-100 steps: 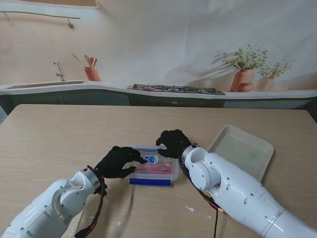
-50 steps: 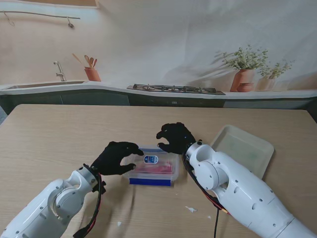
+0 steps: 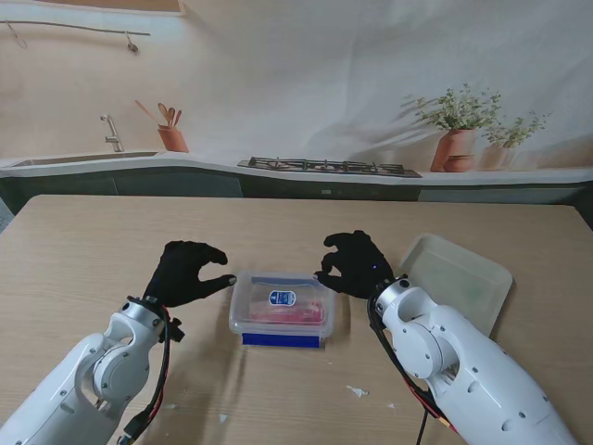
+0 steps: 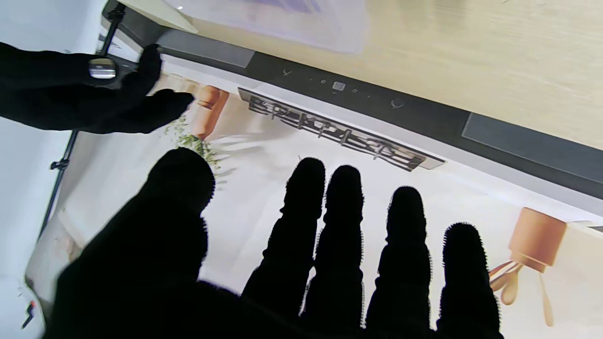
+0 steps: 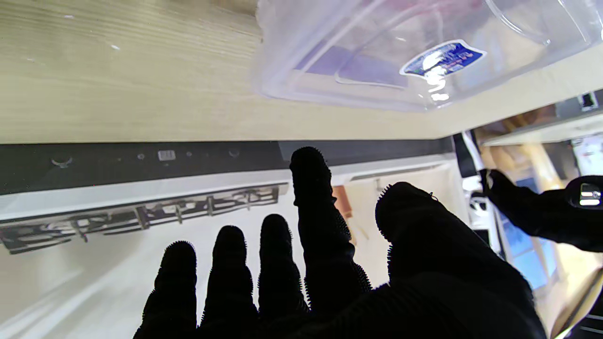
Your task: Separate the bacon slices onto the tray
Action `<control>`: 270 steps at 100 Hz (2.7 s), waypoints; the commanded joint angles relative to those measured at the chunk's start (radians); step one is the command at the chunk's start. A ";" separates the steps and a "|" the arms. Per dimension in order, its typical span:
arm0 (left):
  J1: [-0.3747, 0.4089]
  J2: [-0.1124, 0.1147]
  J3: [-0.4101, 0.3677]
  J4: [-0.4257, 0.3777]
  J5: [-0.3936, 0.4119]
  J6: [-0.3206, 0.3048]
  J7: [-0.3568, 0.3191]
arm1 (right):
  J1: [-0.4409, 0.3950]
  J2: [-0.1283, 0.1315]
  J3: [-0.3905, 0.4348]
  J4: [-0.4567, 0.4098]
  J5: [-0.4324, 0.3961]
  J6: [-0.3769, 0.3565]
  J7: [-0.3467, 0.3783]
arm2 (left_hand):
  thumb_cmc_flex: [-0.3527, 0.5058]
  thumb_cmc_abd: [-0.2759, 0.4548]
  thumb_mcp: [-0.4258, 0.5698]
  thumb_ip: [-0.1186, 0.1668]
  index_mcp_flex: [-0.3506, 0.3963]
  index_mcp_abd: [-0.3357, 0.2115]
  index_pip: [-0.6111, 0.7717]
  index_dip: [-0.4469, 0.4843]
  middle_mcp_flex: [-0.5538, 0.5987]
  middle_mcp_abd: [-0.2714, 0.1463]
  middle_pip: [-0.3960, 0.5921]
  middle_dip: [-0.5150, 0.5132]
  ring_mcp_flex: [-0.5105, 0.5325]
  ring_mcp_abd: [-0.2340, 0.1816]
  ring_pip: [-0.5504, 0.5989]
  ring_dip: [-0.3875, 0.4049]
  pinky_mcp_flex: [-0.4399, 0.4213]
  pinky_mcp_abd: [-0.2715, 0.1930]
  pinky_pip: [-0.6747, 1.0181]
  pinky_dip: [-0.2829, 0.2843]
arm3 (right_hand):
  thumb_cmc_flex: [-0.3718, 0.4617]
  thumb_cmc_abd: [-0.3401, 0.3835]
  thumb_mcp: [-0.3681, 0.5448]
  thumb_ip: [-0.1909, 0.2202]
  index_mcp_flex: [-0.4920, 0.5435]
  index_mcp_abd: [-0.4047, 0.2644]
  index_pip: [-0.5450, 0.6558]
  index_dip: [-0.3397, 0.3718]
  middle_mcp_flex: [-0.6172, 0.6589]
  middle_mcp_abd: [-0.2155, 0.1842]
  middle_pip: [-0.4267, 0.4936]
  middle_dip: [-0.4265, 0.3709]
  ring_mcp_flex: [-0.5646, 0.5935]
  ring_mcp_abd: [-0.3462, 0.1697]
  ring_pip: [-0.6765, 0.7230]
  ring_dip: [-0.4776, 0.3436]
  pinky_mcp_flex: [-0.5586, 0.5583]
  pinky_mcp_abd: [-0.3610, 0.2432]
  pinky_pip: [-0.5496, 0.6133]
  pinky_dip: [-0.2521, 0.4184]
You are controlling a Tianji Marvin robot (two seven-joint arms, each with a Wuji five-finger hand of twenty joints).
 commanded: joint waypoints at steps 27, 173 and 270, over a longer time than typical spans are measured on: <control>0.001 0.004 0.028 0.043 -0.047 0.094 -0.111 | -0.072 0.007 0.040 0.009 -0.026 0.011 -0.015 | 0.026 0.038 0.029 0.024 0.228 0.037 -0.138 -0.095 0.153 0.055 -0.068 -0.028 0.107 0.062 0.010 0.000 0.007 0.039 0.026 -0.002 | -0.022 0.054 -0.053 0.042 0.072 0.041 -0.053 0.005 0.021 -0.017 0.010 0.005 -0.021 -0.011 0.002 0.001 -0.022 -0.011 -0.032 0.012; -0.051 -0.009 0.134 0.094 -0.213 0.184 -0.186 | -0.044 -0.010 -0.025 0.083 0.166 0.085 0.021 | 0.072 0.075 0.024 0.022 0.206 0.021 -0.270 -0.195 0.068 0.036 -0.120 -0.121 0.069 0.048 -0.014 -0.001 -0.017 0.027 -0.029 -0.008 | 0.013 0.219 -0.419 0.063 0.125 0.102 -0.078 -0.039 0.086 -0.007 -0.023 0.003 -0.022 -0.016 -0.024 -0.011 -0.057 -0.021 -0.045 0.013; -0.049 -0.019 0.134 0.078 -0.294 0.160 -0.190 | -0.050 -0.036 -0.008 0.035 0.359 0.118 0.026 | 0.076 0.058 0.044 0.023 0.188 0.015 -0.267 -0.194 0.038 0.025 -0.133 -0.151 0.074 0.046 -0.019 0.002 -0.018 0.034 -0.088 -0.005 | 0.099 0.177 -0.405 0.068 0.130 0.100 -0.064 -0.027 0.074 -0.007 -0.011 0.009 -0.025 -0.017 -0.018 -0.008 -0.049 -0.022 -0.041 0.016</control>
